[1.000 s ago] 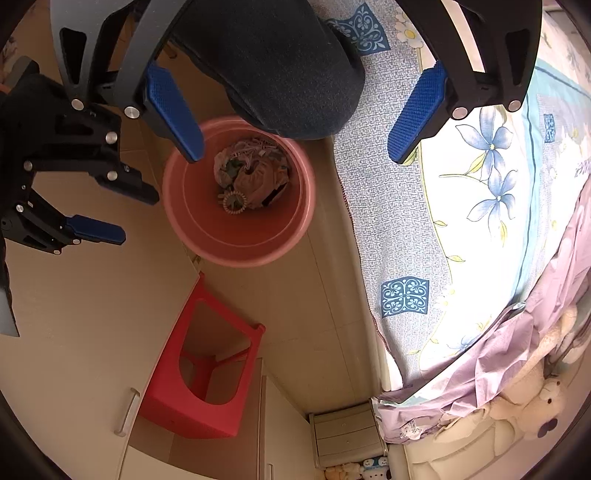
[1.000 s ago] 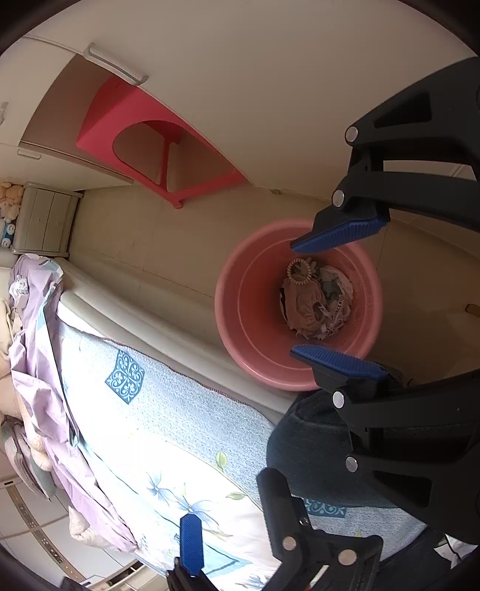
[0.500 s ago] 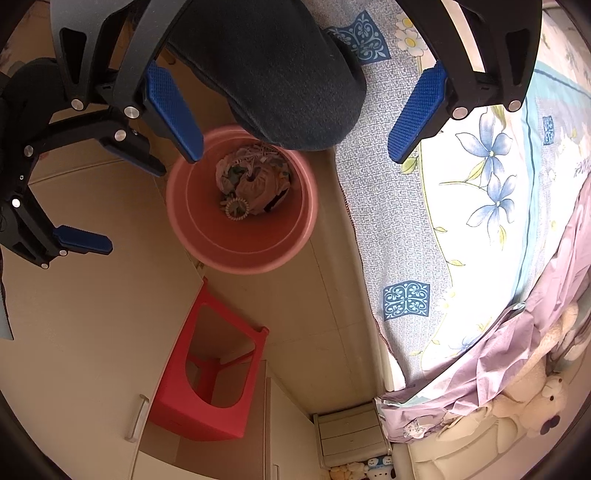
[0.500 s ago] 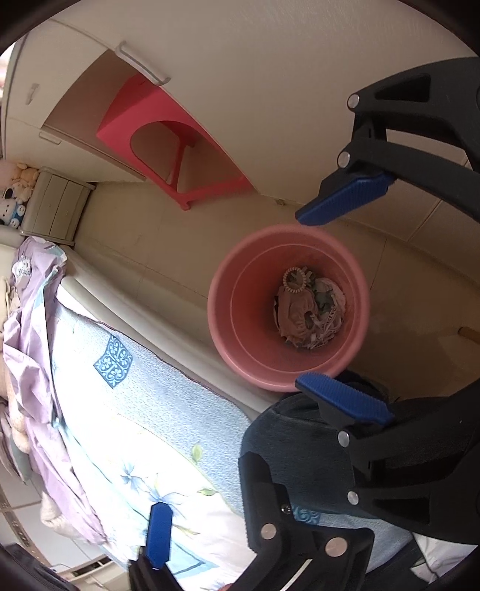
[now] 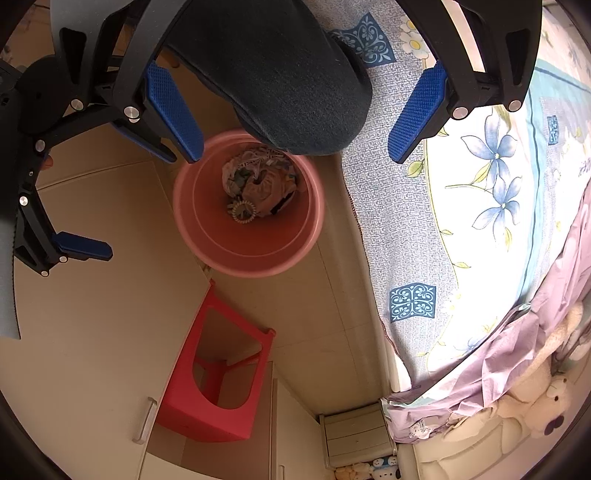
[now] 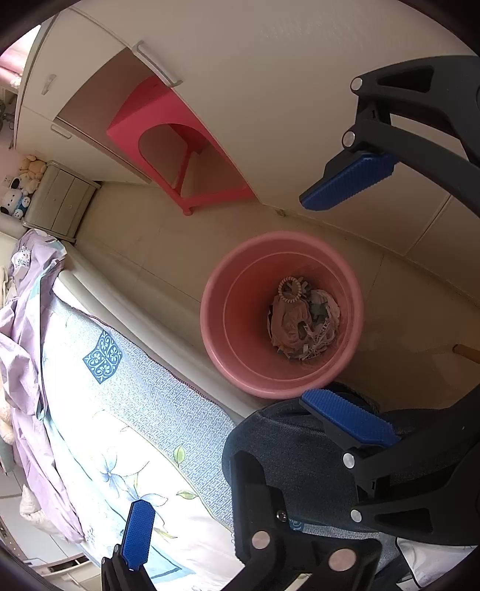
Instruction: Collect trash
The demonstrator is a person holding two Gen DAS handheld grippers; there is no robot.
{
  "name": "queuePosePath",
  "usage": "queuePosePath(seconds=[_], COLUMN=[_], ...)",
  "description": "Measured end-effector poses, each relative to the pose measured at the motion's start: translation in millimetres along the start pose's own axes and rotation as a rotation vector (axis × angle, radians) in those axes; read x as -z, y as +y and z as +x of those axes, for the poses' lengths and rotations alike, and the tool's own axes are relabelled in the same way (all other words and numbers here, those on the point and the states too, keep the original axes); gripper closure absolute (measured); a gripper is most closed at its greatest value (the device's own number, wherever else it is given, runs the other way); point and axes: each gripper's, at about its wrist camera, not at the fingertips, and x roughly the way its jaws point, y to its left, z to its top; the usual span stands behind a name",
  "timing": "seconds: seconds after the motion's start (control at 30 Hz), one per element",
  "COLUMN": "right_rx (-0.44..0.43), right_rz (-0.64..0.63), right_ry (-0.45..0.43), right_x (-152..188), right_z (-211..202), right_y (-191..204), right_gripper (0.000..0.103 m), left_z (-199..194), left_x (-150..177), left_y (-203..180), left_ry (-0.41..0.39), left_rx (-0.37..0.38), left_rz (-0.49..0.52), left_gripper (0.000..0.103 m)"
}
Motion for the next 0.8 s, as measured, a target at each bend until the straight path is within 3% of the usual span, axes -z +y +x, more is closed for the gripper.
queuePosePath(seconds=[0.8], right_rx=[0.014], right_rz=[-0.016], right_ry=[0.026], right_x=[-1], right_z=[5], right_y=[9], right_gripper=[0.007], left_z=[4], left_x=[5], left_y=[12], left_ry=[0.004], left_rx=[-0.011], left_rz=[-0.023], left_gripper=[0.005])
